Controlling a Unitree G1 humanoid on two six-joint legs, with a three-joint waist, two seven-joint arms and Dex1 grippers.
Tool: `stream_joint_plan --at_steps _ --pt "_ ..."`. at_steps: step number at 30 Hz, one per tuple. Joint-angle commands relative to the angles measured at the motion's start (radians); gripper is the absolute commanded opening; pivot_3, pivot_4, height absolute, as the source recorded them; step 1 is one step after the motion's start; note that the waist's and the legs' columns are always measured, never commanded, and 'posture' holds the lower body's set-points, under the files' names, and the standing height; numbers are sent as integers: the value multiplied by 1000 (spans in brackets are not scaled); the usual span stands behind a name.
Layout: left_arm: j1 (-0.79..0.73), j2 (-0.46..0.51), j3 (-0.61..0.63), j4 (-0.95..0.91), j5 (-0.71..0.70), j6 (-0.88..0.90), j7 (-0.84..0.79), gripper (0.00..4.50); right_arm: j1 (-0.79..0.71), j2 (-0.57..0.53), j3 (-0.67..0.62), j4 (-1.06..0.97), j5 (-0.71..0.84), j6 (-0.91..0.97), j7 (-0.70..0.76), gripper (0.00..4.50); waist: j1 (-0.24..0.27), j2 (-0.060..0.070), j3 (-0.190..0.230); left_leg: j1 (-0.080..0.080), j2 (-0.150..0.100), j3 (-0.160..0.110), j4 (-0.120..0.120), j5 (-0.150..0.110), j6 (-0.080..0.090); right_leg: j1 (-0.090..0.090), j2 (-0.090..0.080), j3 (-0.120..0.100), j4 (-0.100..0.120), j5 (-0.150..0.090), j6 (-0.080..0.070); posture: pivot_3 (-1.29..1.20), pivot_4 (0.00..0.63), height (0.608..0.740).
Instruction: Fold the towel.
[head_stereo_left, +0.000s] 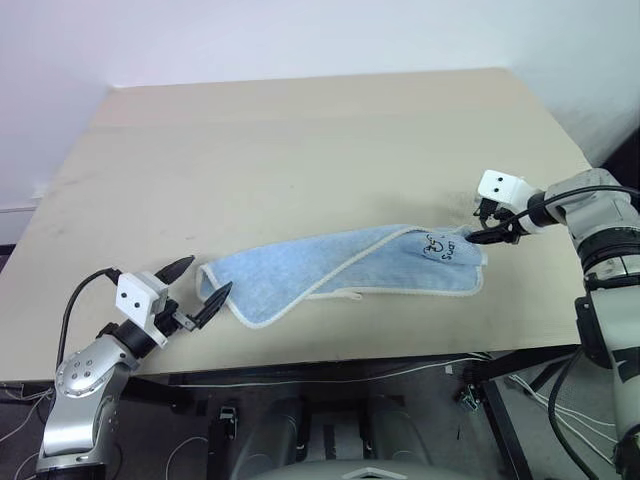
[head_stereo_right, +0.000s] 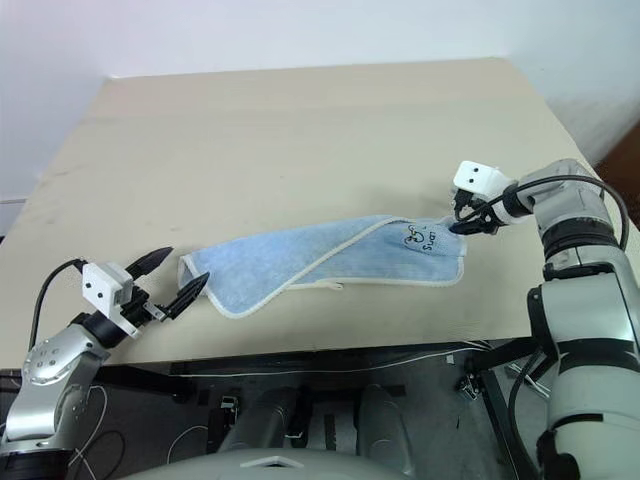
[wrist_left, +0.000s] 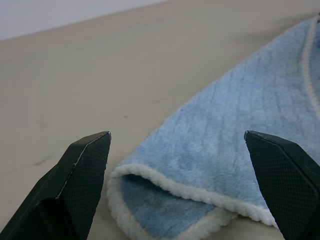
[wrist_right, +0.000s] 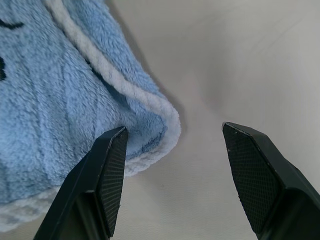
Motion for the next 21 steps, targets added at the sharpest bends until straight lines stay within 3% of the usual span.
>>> stream_joint_plan --at_steps 1,6,13,16,21 --pt "-2 27 29 -84 -120 45 -68 4500 -13 21 -1 -2 -2 -15 -7 3177 -2 0 0 0 0 0 0 0 0 0 0 0 0 0 0 0 150 740" --pt "-26 131 44 -144 -244 164 -178 4500 -26 30 -6 7 3 -19 6 3177 -2 0 0 1 0 0 0 0 0 0 0 0 0 0 -1 0 150 740" --pt "-115 237 -18 -203 -312 312 -271 4500 -36 53 3 36 -5 -6 22 3177 -4 0 0 3 0 0 0 0 0 0 1 0 0 -1 -2 0 150 740" --pt "-175 248 -44 -222 -340 372 -283 4500 -44 72 4 49 -6 23 28 2595 -6 0 0 5 0 0 0 0 0 5 1 0 0 -1 -1 0 150 740" --pt "-272 250 -85 -239 -364 454 -279 4500 -65 106 12 82 -23 111 4 1066 -21 0 0 14 0 0 0 0 0 13 1 0 0 -2 -3 0 150 740"
